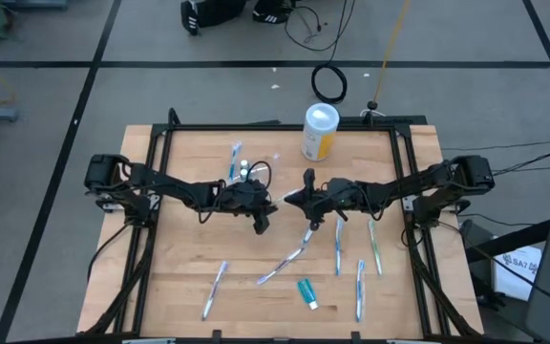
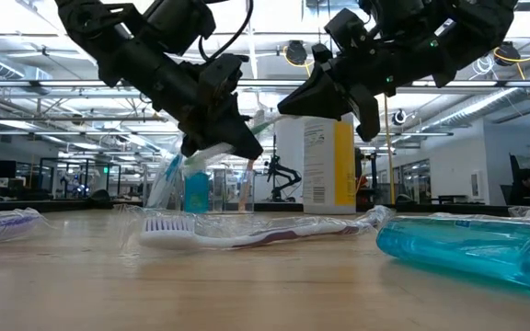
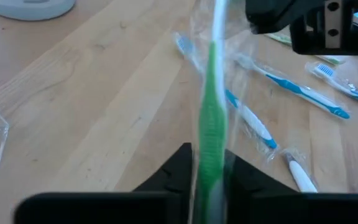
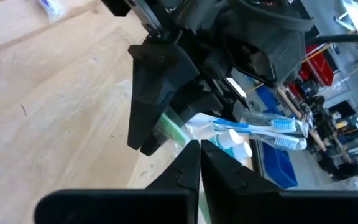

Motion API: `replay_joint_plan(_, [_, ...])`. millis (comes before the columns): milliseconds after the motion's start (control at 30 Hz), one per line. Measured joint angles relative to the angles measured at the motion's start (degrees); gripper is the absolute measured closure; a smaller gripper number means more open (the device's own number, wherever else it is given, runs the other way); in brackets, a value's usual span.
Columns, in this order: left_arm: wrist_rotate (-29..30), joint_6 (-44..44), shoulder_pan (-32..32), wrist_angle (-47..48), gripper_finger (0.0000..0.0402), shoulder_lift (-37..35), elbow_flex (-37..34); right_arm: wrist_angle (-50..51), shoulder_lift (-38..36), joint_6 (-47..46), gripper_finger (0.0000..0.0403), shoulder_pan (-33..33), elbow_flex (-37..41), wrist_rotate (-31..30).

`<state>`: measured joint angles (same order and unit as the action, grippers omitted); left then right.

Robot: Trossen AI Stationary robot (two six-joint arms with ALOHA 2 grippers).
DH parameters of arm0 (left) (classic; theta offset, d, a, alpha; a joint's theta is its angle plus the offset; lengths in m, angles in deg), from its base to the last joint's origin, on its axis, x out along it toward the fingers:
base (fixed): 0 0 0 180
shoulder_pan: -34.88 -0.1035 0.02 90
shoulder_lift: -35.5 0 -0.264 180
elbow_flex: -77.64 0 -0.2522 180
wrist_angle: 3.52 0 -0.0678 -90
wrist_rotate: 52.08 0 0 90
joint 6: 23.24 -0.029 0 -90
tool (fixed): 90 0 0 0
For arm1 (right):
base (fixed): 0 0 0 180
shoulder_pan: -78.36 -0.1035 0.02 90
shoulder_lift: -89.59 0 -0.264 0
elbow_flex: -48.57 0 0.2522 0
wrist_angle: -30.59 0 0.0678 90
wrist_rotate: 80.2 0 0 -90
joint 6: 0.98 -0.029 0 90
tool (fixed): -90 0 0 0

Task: Pick & Place toothbrushing station
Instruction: Put the green toothbrush into the transparent organizer

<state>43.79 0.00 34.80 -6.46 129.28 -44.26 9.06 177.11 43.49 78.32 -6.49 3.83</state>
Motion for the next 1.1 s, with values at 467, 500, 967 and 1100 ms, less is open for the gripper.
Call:
replay_joint_plan(467, [2.8, -0.8, -0.2, 0.2, 0.0391, -1.2, 0.0, -5.1, -1.6, -8.7, 0.0309, -1.1, 0.0, -5.6])
replay_joint_plan(500, [3.3, -0.8, -0.4, 0.2, 0.0388, -1.9, 0.0, -5.6, -2.6, -8.9, 0.0306, -1.8, 0.0, -6.7])
replay_joint_plan(967, [13.7, -12.0, 3.9, 2.0, 0.0389, -16.5, 0.0, -4.3, -11.2, -24.6, 0.0311, -0.7, 3.1, 1.6])
replay_joint_plan(1100, [10.6, -16.5, 5.9, -2.9, 0.0388, -16.4, 0.0, -16.4, -7.7, -32.3, 0.0312, 0.9, 5.7, 2.2])
